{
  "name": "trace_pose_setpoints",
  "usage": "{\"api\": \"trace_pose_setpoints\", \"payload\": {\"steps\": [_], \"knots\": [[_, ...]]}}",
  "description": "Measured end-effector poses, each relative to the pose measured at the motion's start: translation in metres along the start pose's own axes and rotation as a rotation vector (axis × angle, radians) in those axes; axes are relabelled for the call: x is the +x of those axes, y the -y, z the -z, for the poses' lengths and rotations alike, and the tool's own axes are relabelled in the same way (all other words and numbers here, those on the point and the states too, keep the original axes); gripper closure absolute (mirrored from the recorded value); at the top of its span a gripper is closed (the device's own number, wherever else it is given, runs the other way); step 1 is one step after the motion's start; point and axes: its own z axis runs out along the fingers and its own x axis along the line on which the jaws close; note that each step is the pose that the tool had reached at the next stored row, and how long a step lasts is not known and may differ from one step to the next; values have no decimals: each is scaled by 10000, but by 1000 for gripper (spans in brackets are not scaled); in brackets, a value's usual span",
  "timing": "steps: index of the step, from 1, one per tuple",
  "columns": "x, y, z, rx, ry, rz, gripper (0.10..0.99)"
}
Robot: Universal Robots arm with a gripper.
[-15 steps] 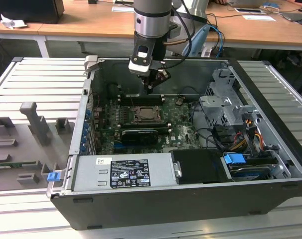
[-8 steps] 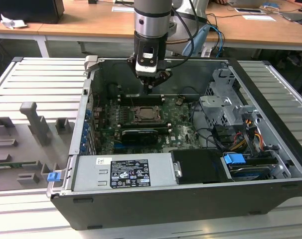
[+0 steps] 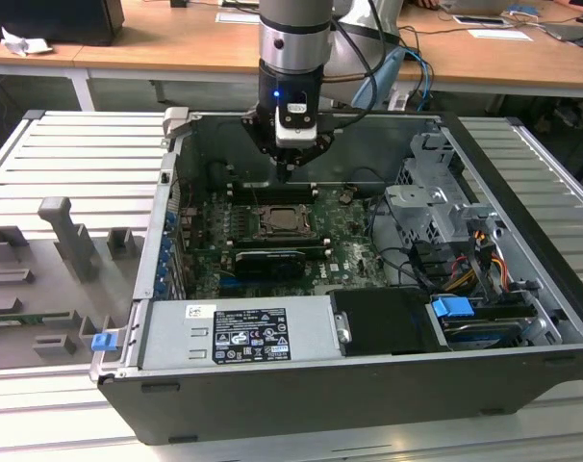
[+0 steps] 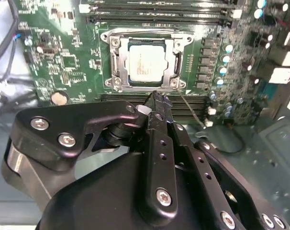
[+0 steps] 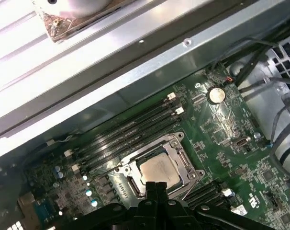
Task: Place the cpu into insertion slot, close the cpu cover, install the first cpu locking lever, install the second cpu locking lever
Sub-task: 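Install the first cpu locking lever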
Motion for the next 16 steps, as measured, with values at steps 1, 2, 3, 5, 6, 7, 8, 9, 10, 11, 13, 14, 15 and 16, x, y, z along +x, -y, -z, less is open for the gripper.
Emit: {"api": "trace_pose_setpoints", "payload": {"steps": [1,2,3,5,6,7,8,9,10,11,13,14,15,16], "knots": [[0,0,0,7,-16,273,980],[0,0,0,11,-26,452,980],[0,0,0,17,-37,652,980],[0,0,0,27,-61,1055,980],[0,0,0,31,-70,1214,980],[0,0,-1,36,-81,1404,980],[0,0,-1,44,-100,1729,980],[0,0,-3,55,-125,2175,980],[0,0,-5,64,-147,2538,980],[0,0,-7,73,-166,2876,980],[0,1,-9,82,-183,3369,980],[2,2,-10,78,-169,3423,980],[9,6,-12,70,-146,3453,980],[20,11,-15,62,-126,3469,980]]}}
